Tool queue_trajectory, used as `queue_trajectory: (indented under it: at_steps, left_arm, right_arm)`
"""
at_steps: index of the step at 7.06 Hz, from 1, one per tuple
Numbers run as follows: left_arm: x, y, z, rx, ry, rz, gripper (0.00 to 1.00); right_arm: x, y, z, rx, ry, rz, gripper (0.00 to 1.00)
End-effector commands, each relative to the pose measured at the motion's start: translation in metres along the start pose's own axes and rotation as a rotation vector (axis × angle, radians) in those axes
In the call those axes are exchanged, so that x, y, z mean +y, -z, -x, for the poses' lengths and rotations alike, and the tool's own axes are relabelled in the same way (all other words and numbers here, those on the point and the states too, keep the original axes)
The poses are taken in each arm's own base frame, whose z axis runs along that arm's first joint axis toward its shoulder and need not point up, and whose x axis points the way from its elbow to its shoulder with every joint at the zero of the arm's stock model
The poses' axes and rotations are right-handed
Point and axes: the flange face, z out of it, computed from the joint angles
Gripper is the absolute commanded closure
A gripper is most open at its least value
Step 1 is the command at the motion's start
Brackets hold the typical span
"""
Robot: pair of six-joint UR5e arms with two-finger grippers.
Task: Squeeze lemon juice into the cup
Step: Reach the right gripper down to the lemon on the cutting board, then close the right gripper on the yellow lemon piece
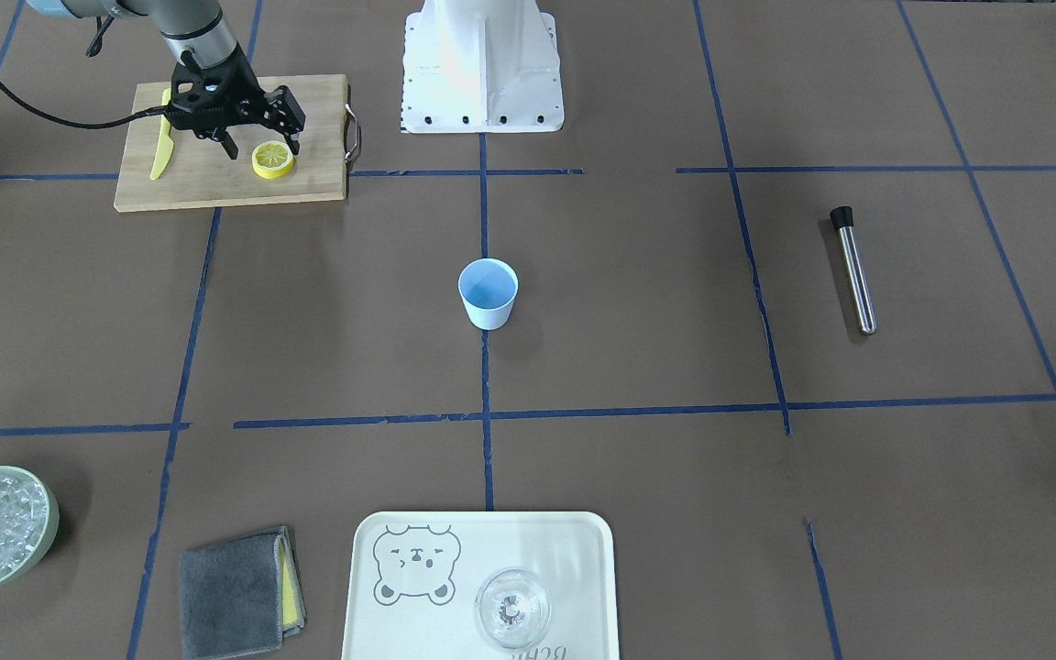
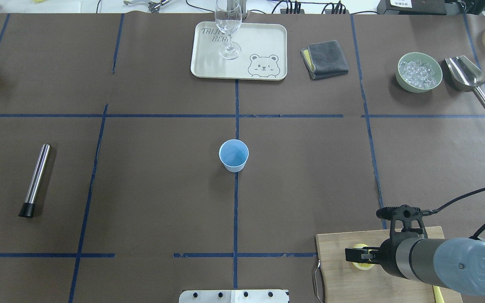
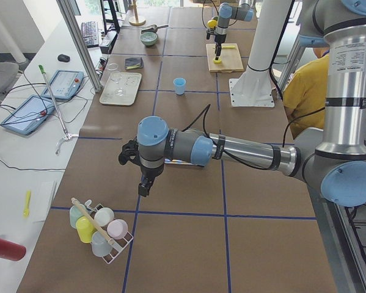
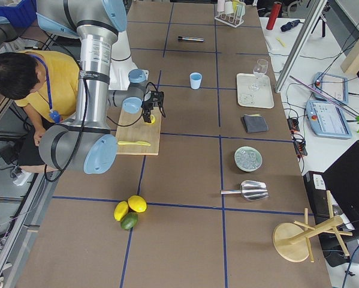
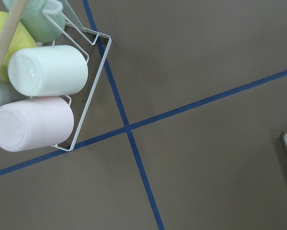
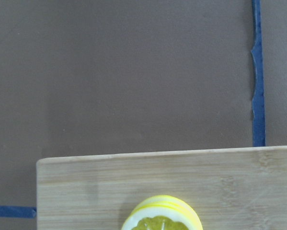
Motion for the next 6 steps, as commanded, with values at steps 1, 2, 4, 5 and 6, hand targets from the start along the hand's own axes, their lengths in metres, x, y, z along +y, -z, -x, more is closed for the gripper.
queue_trajectory:
  at_steps: [1, 2, 4, 5, 6]
  left_arm:
    - [-0.001, 0.0, 0.0, 0.0, -0.001, 0.0, 0.0]
    - [-0.001, 0.001, -0.001, 0.0, -0.002, -0.003, 0.0]
    - [0.0, -0.001, 0.001, 0.0, 0.002, 0.002, 0.0]
    - [0.0, 0.0, 0.001, 0.0, 0.002, 0.0, 0.0]
    - [0.001, -0.002, 0.001, 0.001, 0.004, 0.003, 0.0]
  right_arm:
    - [0.002, -0.004, 0.001, 0.004, 0.003, 0.002, 0.0]
    - [0.003, -0.011, -0.001, 0.016, 0.002, 0.002, 0.0]
    - [0.001, -0.02, 0.008, 0.009, 0.001, 0.001, 0.0]
    - [0.001, -0.02, 0.008, 0.009, 0.001, 0.001, 0.0]
    - [0.002, -0.021, 0.007, 0.012, 0.001, 0.001, 0.03]
